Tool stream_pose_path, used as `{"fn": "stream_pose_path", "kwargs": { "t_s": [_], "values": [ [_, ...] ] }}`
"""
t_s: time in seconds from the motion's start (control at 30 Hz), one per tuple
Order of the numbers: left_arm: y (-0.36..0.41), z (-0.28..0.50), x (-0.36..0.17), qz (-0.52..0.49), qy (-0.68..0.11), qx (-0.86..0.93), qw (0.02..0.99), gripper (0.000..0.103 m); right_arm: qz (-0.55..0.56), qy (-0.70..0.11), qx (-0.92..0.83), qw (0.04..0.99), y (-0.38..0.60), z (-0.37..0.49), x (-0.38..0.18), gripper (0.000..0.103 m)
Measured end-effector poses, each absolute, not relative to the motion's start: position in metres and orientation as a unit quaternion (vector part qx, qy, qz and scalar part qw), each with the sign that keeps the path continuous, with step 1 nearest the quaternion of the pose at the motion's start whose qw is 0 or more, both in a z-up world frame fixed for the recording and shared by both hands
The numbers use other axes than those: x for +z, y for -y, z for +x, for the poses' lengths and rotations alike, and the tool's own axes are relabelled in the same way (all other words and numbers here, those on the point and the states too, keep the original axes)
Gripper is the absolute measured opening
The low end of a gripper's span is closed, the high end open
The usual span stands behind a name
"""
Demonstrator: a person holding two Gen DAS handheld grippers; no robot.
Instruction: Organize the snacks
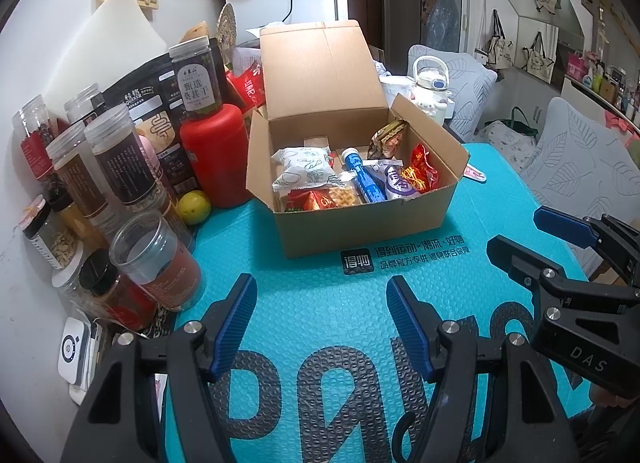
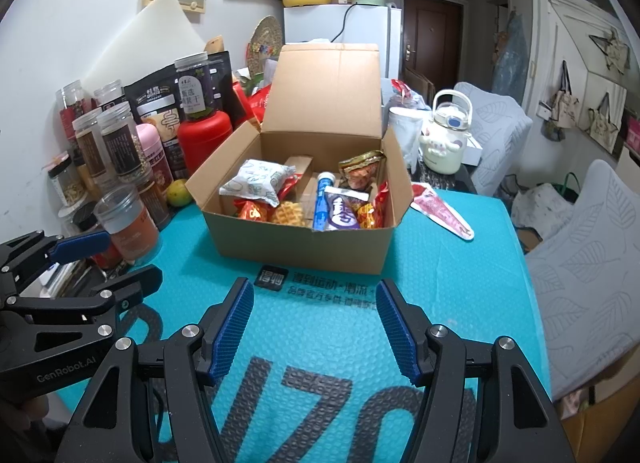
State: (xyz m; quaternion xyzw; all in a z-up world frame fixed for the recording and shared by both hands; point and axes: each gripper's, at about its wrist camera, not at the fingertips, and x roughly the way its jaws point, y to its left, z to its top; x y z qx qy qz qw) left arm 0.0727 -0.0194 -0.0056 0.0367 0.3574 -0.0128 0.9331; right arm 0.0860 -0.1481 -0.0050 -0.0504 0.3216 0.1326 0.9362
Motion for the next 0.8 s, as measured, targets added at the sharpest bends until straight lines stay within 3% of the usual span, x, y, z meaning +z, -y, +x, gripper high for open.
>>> {"fn": "stream_pose_path", "kwargs": {
  "t_s": [0.8],
  "values": [
    [0.023,0.084,-0.02,0.044,-0.364,-0.031,0.93,0.067,-0.046,-0.338,0.089,0.936,0.158,0.094,-0.02,0.067]
  ]
}}
